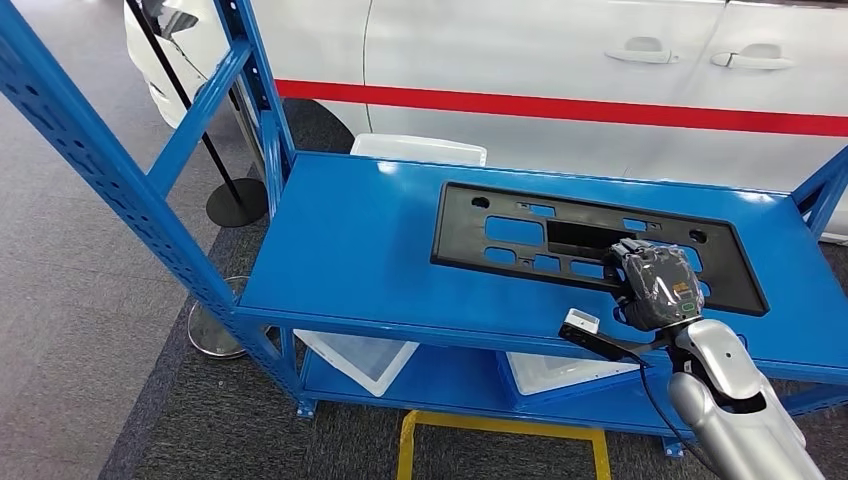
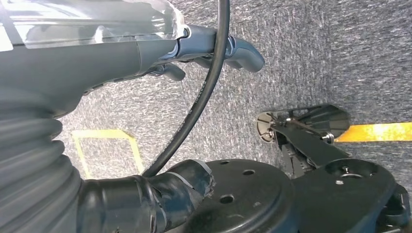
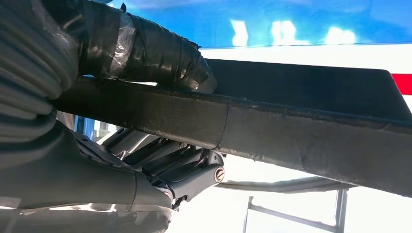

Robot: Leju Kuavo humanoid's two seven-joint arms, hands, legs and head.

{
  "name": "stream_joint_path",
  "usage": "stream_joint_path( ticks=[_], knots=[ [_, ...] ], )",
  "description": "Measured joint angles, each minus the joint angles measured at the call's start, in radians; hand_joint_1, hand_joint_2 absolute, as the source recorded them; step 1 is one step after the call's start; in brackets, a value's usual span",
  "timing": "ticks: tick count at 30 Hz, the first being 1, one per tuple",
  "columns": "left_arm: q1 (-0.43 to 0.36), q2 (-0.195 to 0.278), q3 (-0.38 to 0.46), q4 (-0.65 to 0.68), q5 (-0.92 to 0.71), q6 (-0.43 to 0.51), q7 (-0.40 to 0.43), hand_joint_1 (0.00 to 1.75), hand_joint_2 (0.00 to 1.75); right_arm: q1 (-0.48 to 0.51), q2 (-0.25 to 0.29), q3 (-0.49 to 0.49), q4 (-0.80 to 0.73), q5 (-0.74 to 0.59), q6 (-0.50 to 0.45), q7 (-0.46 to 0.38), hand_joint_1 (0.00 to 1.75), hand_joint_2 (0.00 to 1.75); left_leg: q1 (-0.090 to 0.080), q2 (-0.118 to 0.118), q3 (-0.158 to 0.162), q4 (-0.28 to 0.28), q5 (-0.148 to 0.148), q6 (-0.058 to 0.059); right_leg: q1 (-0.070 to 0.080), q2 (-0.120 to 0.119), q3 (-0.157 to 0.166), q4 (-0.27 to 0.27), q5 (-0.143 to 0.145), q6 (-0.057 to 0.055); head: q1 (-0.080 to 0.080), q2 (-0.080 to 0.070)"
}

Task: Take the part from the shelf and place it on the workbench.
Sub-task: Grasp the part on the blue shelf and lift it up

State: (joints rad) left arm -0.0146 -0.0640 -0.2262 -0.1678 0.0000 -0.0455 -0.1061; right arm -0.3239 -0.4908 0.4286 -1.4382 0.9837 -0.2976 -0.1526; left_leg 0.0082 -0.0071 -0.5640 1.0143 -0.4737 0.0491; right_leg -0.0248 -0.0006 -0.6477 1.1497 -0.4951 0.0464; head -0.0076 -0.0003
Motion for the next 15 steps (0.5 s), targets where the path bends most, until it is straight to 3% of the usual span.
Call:
stream_joint_path(
  ticks=[2,4,6,8,11,12,13,15],
  knots=[
    [-0.001,0.000,0.000,0.000,0.000,0.000,0.000,0.00,1.75,-0.001,-0.003,-0.001,-0.003,-0.002,-0.001,-0.001,1.75,1.75,-0.004,-0.002,-0.002,0.008,-0.006,-0.009,0.004,0.000,0.045,-0.097,0.032,-0.009,0.000,0.000],
    [-0.001,0.000,0.001,0.000,0.000,0.000,0.002,0.00,1.75,-0.001,-0.004,-0.003,-0.007,-0.013,-0.005,-0.009,1.75,1.75,-0.007,-0.003,-0.006,0.012,-0.005,-0.018,0.010,0.001,0.048,-0.112,0.033,-0.019,0.000,0.000],
    [0.000,0.000,0.002,0.000,0.000,0.000,0.004,0.00,1.75,-0.001,-0.004,-0.005,-0.020,-0.030,-0.008,-0.020,1.75,1.75,-0.007,-0.002,-0.009,0.018,-0.013,-0.026,0.006,0.001,0.046,-0.114,0.039,-0.031,0.000,0.000],
    [0.000,0.000,0.004,0.000,0.001,0.002,0.004,0.00,1.75,-0.002,-0.007,-0.007,-0.048,-0.038,-0.009,-0.028,1.75,1.75,-0.006,-0.001,-0.032,0.076,-0.062,-0.035,0.001,-0.001,0.043,-0.120,0.046,-0.044,-0.001,0.000],
    [0.000,0.000,0.006,0.000,0.001,0.005,0.004,0.00,1.75,0.001,-0.016,-0.011,-0.090,-0.035,-0.010,-0.030,1.75,1.75,-0.004,0.001,-0.099,0.252,-0.157,-0.043,0.004,-0.006,0.033,-0.118,0.052,-0.054,-0.002,0.000],
    [0.000,0.000,0.007,0.000,0.000,0.006,0.004,0.00,1.75,0.004,-0.018,-0.012,-0.100,-0.033,-0.009,-0.030,1.75,1.75,-0.003,0.001,-0.106,0.279,-0.163,-0.044,0.005,-0.007,0.028,-0.116,0.054,-0.055,-0.002,0.000],
    [0.000,0.000,0.007,0.000,0.000,0.006,0.005,0.00,1.75,0.007,-0.021,-0.012,-0.110,-0.031,-0.010,-0.029,1.75,1.75,-0.003,0.001,-0.095,0.268,-0.150,-0.043,0.005,-0.008,0.024,-0.114,0.056,-0.055,-0.002,0.000],
    [0.000,0.001,0.007,0.000,-0.003,0.008,0.009,0.00,1.75,0.015,-0.025,-0.014,-0.129,-0.034,-0.010,-0.025,1.75,1.75,-0.004,0.001,-0.025,0.150,-0.093,-0.035,0.005,-0.007,0.017,-0.108,0.060,-0.051,-0.002,0.000]
  ],
)
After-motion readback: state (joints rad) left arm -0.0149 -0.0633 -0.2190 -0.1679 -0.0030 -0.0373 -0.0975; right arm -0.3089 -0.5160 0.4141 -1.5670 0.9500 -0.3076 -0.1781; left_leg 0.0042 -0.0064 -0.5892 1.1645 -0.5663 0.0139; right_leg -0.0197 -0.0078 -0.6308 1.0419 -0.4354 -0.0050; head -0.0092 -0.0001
